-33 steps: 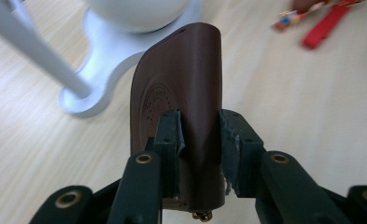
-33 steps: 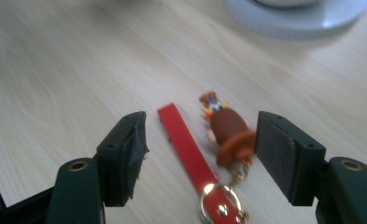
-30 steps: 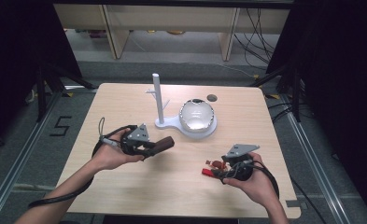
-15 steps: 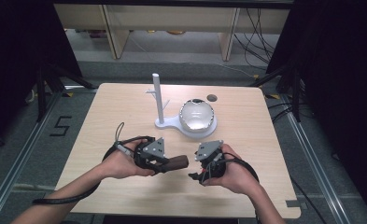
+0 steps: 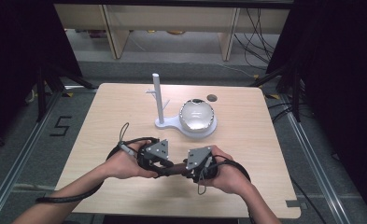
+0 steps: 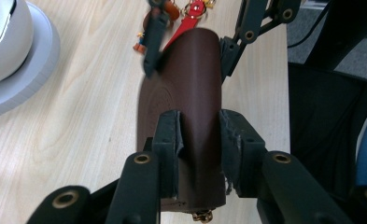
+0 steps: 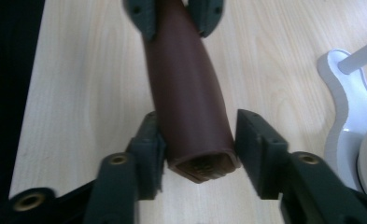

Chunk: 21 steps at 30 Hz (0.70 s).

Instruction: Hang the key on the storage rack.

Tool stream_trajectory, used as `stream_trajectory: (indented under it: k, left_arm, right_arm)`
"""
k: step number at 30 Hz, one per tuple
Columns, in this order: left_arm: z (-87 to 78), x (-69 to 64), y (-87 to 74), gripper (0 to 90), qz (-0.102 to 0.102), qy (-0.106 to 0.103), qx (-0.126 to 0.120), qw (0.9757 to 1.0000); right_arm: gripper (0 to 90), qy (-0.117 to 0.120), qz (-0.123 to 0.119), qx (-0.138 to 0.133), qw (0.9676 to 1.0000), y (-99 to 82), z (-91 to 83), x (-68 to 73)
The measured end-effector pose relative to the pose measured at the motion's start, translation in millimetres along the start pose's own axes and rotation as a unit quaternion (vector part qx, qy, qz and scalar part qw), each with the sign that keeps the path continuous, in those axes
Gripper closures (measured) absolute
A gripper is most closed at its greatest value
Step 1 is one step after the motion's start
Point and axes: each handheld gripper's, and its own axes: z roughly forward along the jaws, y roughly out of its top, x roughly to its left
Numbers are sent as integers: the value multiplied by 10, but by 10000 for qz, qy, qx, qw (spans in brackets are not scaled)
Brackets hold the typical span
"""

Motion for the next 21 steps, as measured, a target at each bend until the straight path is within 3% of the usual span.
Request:
stream_trajectory:
  k: [1, 2, 3, 6, 9, 14, 15, 17, 18, 19, 21]
  left_arm:
    - [-8, -4, 2, 683, -28, 13, -39, 10000]
    - [-22, -1, 5, 683, -12, 14, -41, 10000]
    - [-37, 4, 5, 681, 63, 48, -58, 10000]
    - [-76, 17, 2, 655, 121, 67, -206, 9997]
    - [-129, 24, -14, 530, 190, 338, -351, 9986]
    - [-283, 33, -117, 326, 222, 783, -782, 9936]
    - [-325, 33, -155, 309, 179, 889, -860, 9922]
    - [-377, 32, -218, 285, 95, 1039, -995, 9896]
    - [-377, 32, -218, 278, 95, 1039, -995, 9896]
    - [-439, 33, -297, 273, 5, 1181, -1083, 9871]
    - [-496, 28, -378, 272, -120, 1293, -1136, 9850]
  right_arm:
    - [624, 25, -26, 7, 10000, 4, -3, 10]
    - [645, 111, 99, 68, 9999, 8, -13, 46]
    - [655, 24, -52, 3, 10000, 16, -13, 30]
    - [669, 28, 60, -28, 10000, 26, -42, 28]
    - [671, 13, 200, 7, 9998, 26, -65, -5]
    - [670, -94, 595, 19, 9982, -39, -115, -90]
    - [670, -76, 576, -11, 9983, -50, -124, -117]
    - [670, -141, 758, -24, 9970, -71, -157, -142]
    - [670, -161, 717, -51, 9973, -78, -168, -168]
    - [670, -173, 830, -51, 9964, -89, -189, -180]
    - [669, -239, 774, -74, 9967, -101, -212, -218]
